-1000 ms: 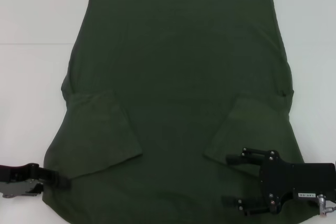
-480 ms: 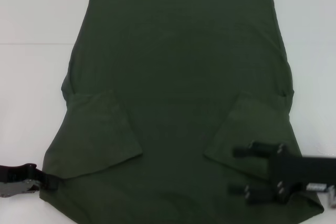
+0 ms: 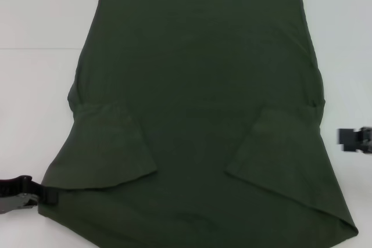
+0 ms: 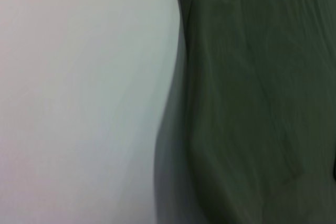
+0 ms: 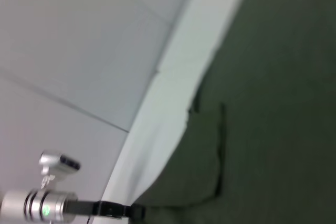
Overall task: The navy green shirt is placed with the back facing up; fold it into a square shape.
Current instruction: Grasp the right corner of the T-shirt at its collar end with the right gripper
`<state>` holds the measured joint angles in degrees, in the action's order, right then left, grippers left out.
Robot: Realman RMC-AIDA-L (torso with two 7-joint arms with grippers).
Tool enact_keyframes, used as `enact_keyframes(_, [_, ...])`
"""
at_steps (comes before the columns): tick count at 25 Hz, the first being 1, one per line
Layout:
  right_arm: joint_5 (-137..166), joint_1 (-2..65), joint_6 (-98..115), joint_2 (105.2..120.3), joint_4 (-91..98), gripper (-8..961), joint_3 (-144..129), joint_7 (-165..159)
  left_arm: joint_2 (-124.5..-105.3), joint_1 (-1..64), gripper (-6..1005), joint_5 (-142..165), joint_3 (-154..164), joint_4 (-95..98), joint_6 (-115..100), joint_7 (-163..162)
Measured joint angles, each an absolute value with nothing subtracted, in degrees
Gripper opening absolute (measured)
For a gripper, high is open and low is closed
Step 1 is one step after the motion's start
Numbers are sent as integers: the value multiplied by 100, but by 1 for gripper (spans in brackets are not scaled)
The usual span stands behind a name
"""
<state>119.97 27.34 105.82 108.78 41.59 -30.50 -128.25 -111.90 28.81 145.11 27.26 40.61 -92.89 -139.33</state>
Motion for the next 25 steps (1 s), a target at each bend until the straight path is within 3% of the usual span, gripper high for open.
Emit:
enact_keyframes(4, [12445,2803,10779,10579,4175,915,-3172,-14182,-11153,2881,39,14506,2731,4056,-9336,-13849])
enact_keyframes(7, [13117,2956,10919,10487,4271,915,-3194,-14473,-11152,2883,39,14504,2729,4019,-9341,-13786])
enact_keyframes(25, [14602,3126,10394,10713,4320,915,-3577,-14506,-11190,2830,39,14492,2615,4029,-9351,-13664])
